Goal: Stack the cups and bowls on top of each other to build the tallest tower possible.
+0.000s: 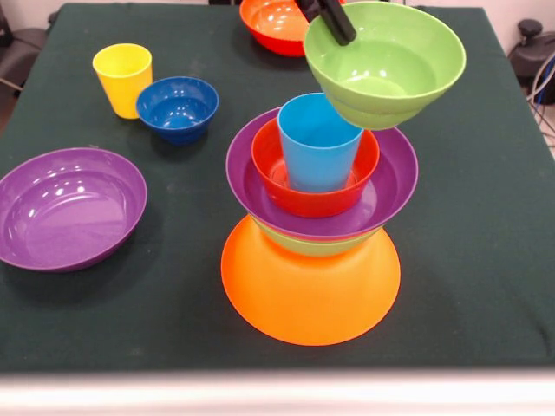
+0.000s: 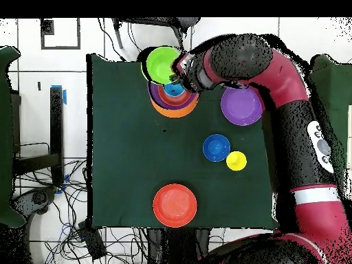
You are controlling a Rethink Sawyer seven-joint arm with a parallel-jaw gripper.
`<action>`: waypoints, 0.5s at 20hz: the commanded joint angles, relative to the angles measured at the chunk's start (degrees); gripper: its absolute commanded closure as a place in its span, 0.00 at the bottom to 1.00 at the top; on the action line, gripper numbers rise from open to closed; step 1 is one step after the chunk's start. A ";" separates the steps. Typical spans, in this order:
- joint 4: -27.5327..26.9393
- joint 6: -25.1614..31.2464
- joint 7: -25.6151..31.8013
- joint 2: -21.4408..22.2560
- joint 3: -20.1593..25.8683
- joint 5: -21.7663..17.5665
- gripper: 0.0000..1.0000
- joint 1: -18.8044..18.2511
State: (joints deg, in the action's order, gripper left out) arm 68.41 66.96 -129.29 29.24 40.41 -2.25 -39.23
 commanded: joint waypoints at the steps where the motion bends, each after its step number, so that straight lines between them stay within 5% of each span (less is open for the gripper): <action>1: -2.13 3.27 13.07 -3.54 2.63 -0.09 1.00 -0.96; 10: -2.75 4.52 13.64 -4.26 3.68 -0.35 1.00 -1.76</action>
State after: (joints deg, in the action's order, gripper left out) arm 67.65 66.96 -129.29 27.37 42.59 -1.80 -40.67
